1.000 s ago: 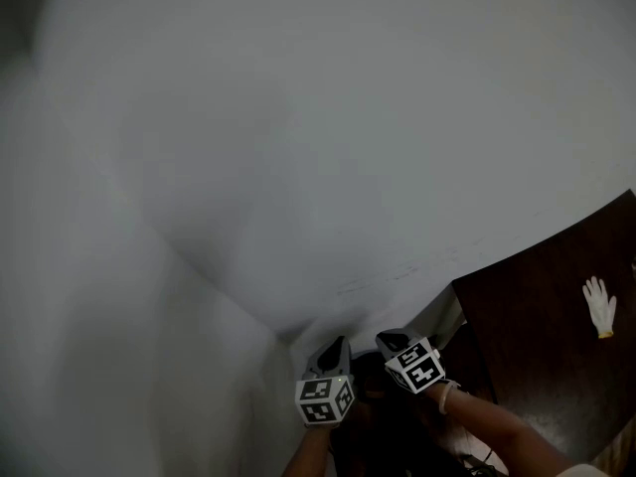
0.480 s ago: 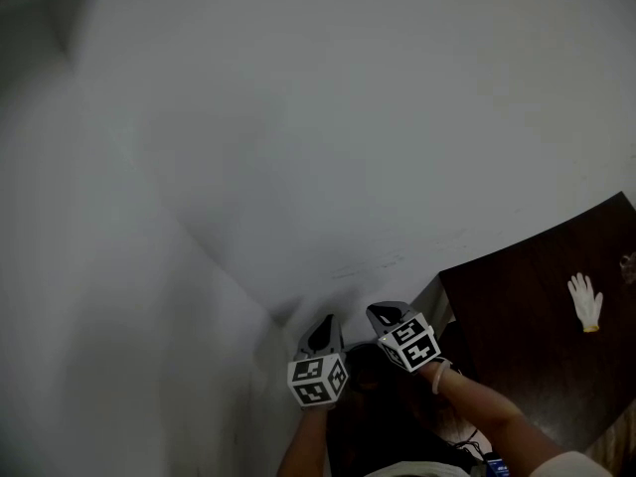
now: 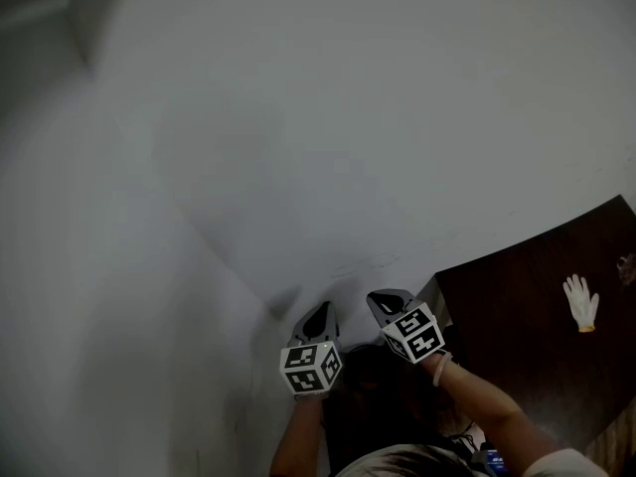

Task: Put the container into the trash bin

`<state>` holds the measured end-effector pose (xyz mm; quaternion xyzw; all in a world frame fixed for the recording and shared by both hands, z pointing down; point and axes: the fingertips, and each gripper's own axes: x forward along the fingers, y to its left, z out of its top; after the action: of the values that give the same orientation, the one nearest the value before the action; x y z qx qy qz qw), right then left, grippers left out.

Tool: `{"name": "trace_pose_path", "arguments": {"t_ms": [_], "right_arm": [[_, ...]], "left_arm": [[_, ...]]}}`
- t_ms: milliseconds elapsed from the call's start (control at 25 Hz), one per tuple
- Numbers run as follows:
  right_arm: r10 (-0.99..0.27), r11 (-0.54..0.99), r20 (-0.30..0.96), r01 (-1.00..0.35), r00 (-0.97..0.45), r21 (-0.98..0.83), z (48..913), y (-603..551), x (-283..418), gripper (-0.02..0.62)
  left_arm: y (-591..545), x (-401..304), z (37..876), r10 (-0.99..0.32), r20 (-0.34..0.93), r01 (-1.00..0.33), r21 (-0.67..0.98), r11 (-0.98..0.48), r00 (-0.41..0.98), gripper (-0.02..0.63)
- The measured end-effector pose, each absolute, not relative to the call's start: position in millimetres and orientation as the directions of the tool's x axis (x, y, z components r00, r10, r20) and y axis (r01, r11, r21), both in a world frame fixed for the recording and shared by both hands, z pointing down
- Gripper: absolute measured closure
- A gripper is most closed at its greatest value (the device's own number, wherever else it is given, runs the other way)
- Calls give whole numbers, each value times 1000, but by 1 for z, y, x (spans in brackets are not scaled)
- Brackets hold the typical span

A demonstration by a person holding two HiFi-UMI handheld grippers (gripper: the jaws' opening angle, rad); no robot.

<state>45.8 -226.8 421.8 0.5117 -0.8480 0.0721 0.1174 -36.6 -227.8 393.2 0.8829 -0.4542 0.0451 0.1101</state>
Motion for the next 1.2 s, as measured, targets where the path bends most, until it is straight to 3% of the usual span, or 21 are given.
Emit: {"name": "trace_pose_path", "arguments": {"t_ms": [1200], "right_arm": [[-904,426,95,-896,-417,123,309,-201,47,588]], "left_arm": [[-211,-43,300,-763,95,-768,105,-631,640,588]]}}
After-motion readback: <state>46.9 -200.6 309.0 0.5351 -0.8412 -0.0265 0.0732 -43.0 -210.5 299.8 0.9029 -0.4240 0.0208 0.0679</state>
